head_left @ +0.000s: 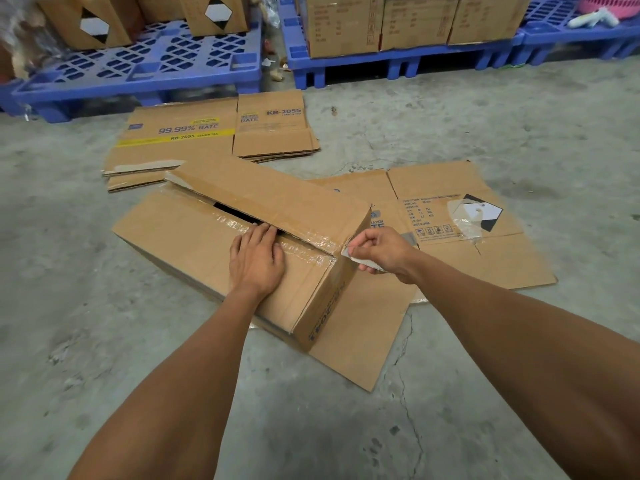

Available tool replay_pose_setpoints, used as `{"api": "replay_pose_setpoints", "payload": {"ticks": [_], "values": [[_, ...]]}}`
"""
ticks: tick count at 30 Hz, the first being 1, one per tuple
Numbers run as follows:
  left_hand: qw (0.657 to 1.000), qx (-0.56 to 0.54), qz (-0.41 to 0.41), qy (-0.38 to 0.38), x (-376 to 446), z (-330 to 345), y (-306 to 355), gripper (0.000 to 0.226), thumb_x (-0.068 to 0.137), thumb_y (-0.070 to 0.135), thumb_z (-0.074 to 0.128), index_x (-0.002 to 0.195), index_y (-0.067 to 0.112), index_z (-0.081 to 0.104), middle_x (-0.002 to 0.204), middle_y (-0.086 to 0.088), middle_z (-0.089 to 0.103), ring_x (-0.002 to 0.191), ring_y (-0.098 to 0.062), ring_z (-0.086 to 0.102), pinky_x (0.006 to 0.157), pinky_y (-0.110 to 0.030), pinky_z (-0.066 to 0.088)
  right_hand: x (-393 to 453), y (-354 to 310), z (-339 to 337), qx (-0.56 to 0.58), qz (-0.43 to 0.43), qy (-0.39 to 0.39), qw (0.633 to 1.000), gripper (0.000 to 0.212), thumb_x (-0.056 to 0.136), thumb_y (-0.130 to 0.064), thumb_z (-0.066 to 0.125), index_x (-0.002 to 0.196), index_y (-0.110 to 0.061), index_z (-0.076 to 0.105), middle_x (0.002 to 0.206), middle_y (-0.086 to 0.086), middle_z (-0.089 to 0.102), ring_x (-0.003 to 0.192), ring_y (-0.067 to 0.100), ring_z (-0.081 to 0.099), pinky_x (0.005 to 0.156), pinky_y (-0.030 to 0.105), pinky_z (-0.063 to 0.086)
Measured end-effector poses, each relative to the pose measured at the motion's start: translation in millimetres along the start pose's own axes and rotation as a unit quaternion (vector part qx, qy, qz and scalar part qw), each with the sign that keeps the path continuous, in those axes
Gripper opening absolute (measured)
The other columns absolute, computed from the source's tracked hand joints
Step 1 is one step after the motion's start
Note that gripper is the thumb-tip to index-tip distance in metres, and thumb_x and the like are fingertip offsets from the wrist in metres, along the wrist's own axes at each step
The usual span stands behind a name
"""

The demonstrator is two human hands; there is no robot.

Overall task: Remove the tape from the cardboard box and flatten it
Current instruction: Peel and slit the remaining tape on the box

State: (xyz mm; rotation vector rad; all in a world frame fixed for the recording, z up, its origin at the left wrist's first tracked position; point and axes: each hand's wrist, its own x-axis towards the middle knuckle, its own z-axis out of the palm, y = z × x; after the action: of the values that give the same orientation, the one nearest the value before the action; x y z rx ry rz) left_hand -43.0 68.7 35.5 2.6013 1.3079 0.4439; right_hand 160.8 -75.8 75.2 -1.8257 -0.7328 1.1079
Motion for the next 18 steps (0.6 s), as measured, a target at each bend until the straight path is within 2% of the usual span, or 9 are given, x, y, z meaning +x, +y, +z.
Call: {"api": "replay_pose_setpoints", "payload": {"ticks": [4, 5, 7, 10, 12, 15, 18], "values": [[0.997, -0.067, 0.025, 0.019, 0, -6, 7, 0.075, 0.091, 0.017, 0.046, 0.155, 0.036, 0.012, 0.129, 0.002, 0.055, 0.122, -0.018, 0.047, 0.113, -0.043, 0.028, -5, 3, 1, 0.006, -0.007, -0.017, 1.0, 0.004, 0.088, -0.004, 0.069, 0.085, -0.007, 0.068, 0.066, 0.003, 0.062, 0.056, 0.014, 0.063, 0.049, 0.022, 0.05], [0.998, -0.06, 0.029, 0.014, 1, -5, 7, 0.073, 0.091, 0.017, 0.045, 0.154, 0.038, 0.016, 0.13, 0.003, 0.055, 0.125, -0.018, 0.046, 0.114, -0.042, 0.026, -5, 4, 2, 0.012, -0.008, -0.015, 1.0, 0.004, 0.088, -0.004, 0.069, 0.086, -0.007, 0.068, 0.065, 0.003, 0.061, 0.056, 0.014, 0.063, 0.048, 0.021, 0.05], [0.999, -0.018, 0.042, -0.007, 3, -1, 7, 0.057, 0.094, 0.018, 0.043, 0.148, 0.034, 0.037, 0.14, 0.006, 0.052, 0.138, -0.016, 0.037, 0.117, -0.043, 0.018, -4, 4, 4, 0.016, -0.003, -0.015, 1.0, 0.004, 0.089, -0.005, 0.068, 0.086, -0.009, 0.067, 0.067, 0.003, 0.061, 0.056, 0.013, 0.064, 0.046, 0.02, 0.048], [0.996, 0.008, 0.082, -0.047, 5, 2, 10, 0.039, 0.098, 0.024, 0.038, 0.134, 0.024, 0.054, 0.137, 0.004, 0.054, 0.135, -0.016, 0.041, 0.119, -0.046, 0.01, -1, 3, 4, 0.035, 0.015, 0.021, 0.999, 0.002, 0.092, -0.008, 0.064, 0.093, -0.009, 0.065, 0.08, 0.005, 0.063, 0.056, 0.012, 0.062, 0.046, 0.02, 0.047], [0.99, 0.002, 0.117, -0.073, 8, -4, 12, 0.045, 0.097, 0.046, 0.031, 0.126, 0.024, 0.057, 0.128, 0.004, 0.055, 0.127, -0.016, 0.047, 0.119, -0.049, 0.009, 1, 0, 4, 0.051, 0.027, 0.063, 0.996, 0.006, 0.093, -0.009, 0.062, 0.099, -0.009, 0.063, 0.085, 0.004, 0.062, 0.057, 0.013, 0.06, 0.045, 0.019, 0.047], [0.981, 0.039, 0.15, -0.12, 22, -26, 14, 0.069, 0.081, 0.078, 0.027, 0.114, 0.028, 0.062, 0.116, 0.006, 0.055, 0.12, -0.016, 0.045, 0.115, -0.047, 0.013, 4, -6, 4, 0.062, 0.013, 0.103, 0.993, 0.008, 0.094, -0.01, 0.06, 0.102, -0.01, 0.062, 0.083, 0.001, 0.059, 0.058, 0.014, 0.058, 0.046, 0.019, 0.048], [0.978, 0.049, 0.141, -0.147, 35, -47, 20, 0.061, 0.076, 0.083, 0.043, 0.099, 0.03, 0.062, 0.102, 0.009, 0.053, 0.114, -0.017, 0.046, 0.106, -0.042, 0.021, 5, -11, 5, 0.046, -0.011, 0.096, 0.994, 0.008, 0.094, -0.009, 0.059, 0.101, -0.012, 0.061, 0.081, 0.0, 0.058, 0.058, 0.014, 0.058, 0.047, 0.018, 0.048]]}}
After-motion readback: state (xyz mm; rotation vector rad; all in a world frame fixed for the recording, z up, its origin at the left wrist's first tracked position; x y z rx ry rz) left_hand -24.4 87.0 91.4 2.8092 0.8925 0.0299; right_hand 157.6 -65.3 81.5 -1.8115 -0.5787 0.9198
